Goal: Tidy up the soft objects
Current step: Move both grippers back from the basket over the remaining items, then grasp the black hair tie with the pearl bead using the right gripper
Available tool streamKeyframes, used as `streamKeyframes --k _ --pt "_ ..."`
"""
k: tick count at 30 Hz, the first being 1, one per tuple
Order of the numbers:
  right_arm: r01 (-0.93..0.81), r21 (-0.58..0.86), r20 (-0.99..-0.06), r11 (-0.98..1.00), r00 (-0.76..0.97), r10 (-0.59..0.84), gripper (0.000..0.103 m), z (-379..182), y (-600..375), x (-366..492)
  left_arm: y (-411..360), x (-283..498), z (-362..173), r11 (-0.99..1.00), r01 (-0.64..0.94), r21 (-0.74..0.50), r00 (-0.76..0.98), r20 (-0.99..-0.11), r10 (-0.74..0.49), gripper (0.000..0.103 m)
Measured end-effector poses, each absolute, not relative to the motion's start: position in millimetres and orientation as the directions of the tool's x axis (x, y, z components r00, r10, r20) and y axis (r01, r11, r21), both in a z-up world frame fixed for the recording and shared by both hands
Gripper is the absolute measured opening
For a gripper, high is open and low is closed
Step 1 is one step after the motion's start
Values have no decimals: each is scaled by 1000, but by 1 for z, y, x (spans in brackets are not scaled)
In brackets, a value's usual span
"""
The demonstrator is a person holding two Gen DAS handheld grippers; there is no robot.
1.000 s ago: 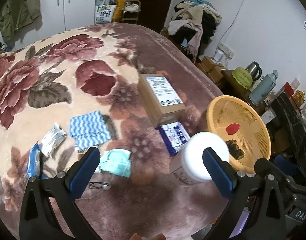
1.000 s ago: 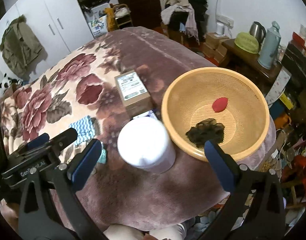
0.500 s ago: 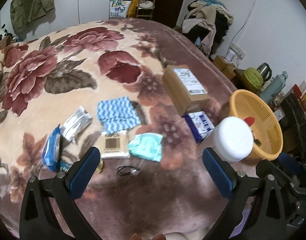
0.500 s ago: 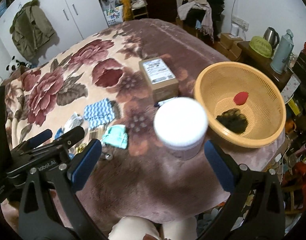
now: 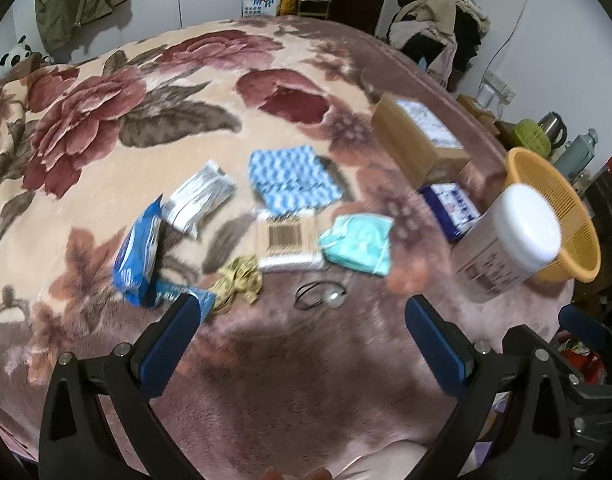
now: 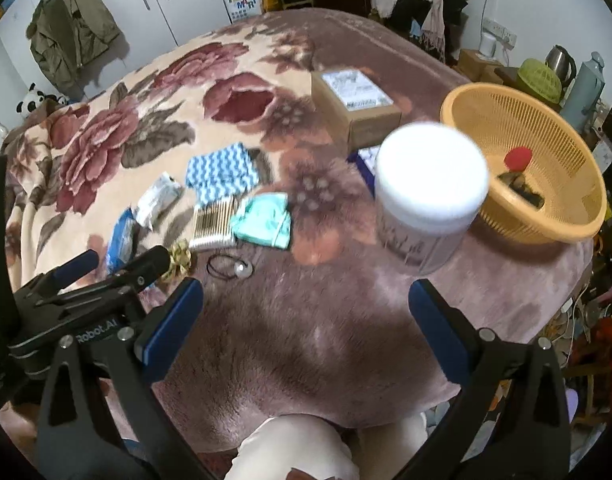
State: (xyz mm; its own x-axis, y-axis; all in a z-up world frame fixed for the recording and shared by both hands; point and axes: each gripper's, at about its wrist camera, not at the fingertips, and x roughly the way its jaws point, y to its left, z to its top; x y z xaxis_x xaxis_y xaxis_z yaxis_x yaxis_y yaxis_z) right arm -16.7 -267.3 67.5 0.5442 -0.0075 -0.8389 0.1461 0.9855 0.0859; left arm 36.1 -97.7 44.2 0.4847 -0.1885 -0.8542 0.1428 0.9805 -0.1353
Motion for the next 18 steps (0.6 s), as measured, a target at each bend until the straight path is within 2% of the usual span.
streamKeyframes --k 18 --pt "154 69 -907 986 422 -2 103 -3 -252 -21 -73 31 -17 986 112 -120 403 -902 -156 102"
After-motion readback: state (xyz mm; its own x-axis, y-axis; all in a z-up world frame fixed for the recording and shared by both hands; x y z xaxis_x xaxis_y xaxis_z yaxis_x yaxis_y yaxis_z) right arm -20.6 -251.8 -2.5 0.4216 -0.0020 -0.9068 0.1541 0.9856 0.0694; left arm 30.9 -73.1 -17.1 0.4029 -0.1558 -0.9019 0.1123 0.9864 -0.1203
